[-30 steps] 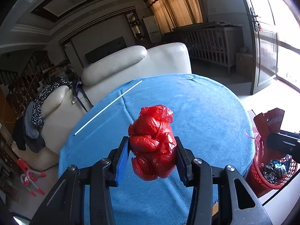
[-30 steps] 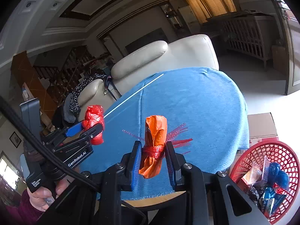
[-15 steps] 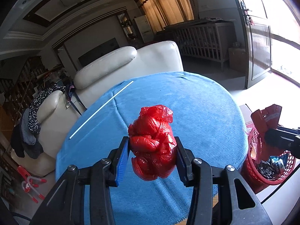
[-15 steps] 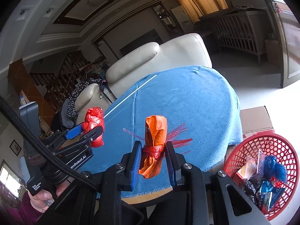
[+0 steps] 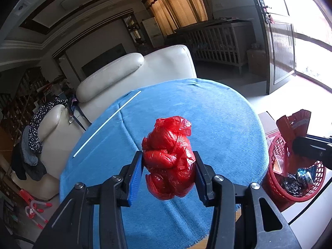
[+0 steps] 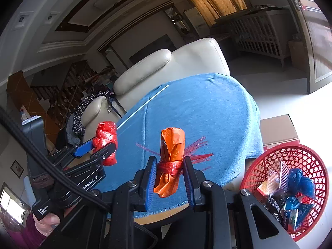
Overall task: Collect trash
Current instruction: 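Lift the red bag and orange wrapper and carry them toward the wastebasket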
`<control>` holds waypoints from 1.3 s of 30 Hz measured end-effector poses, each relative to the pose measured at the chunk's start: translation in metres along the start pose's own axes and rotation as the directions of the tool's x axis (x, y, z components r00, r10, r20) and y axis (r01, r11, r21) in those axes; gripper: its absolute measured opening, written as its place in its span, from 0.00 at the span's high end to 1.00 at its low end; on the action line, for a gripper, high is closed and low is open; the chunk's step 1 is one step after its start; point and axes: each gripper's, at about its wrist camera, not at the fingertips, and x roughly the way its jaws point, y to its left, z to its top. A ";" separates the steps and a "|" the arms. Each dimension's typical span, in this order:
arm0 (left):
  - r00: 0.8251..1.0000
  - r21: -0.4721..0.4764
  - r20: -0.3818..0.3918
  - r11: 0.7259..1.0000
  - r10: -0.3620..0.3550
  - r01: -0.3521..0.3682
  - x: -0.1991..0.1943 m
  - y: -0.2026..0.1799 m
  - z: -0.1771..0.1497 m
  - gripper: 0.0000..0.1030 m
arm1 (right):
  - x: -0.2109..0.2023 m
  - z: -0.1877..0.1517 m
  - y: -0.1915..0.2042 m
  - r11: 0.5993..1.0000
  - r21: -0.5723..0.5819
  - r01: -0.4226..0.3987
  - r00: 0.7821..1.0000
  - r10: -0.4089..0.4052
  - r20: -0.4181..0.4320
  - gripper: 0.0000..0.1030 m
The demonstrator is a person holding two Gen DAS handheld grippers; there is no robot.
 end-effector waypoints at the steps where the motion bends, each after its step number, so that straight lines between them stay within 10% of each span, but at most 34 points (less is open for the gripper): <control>1: 1.000 0.003 0.000 1.000 0.000 0.000 0.000 -0.001 0.000 0.54 | -0.001 0.000 0.000 1.000 0.002 0.001 1.000 -0.001 0.001 0.73; 39: 0.998 0.114 -0.010 0.992 -0.057 0.058 0.000 -0.043 0.004 0.54 | -0.021 -0.007 -0.030 0.995 0.090 0.031 0.999 -0.033 0.015 0.73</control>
